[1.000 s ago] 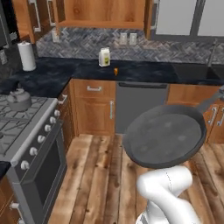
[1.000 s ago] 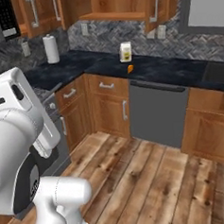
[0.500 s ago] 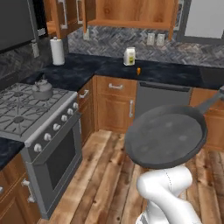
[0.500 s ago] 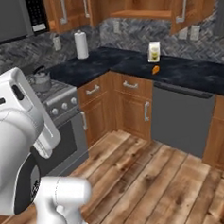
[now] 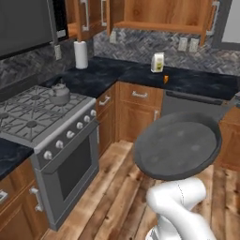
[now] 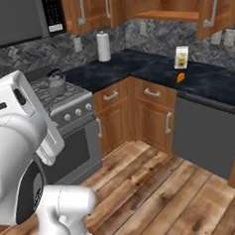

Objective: Pick the pan from the cabinet and place it on the stove. Then turn on the stove burner for the pan.

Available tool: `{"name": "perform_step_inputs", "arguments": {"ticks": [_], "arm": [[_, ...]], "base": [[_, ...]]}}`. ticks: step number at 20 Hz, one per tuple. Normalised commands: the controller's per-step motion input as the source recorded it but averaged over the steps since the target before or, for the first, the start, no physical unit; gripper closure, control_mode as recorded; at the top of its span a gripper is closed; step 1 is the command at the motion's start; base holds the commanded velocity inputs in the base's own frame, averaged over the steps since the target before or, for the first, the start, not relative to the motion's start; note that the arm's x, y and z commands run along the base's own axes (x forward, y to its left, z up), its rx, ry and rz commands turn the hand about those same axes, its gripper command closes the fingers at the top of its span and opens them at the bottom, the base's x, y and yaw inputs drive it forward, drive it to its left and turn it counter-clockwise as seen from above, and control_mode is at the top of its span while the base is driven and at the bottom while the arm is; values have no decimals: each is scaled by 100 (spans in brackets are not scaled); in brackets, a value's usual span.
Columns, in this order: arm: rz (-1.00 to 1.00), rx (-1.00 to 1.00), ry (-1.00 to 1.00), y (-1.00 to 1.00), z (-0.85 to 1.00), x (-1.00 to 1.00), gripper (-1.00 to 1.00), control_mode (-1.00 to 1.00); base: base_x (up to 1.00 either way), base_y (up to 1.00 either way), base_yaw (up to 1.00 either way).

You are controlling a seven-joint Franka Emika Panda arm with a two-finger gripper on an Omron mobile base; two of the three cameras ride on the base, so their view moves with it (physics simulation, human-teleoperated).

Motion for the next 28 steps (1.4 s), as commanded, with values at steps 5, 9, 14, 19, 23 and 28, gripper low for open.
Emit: {"name": "perform_step_inputs", "arguments": {"ticks": [5, 9, 14, 19, 23, 28], "arm": [[0, 0, 0, 0, 0, 0, 100, 100], [0, 0, 0, 0, 0, 0, 100, 100], [0, 0, 0, 0, 0, 0, 100, 100], [0, 0, 0, 0, 0, 0, 100, 100], [0, 0, 0, 0, 0, 0, 100, 100], [0, 0, 0, 0, 0, 0, 100, 100]], "base": [[30, -32, 25], [3, -2, 29], [0, 9, 35], [0, 12, 38], [7, 11, 38], [12, 9, 39]]}}
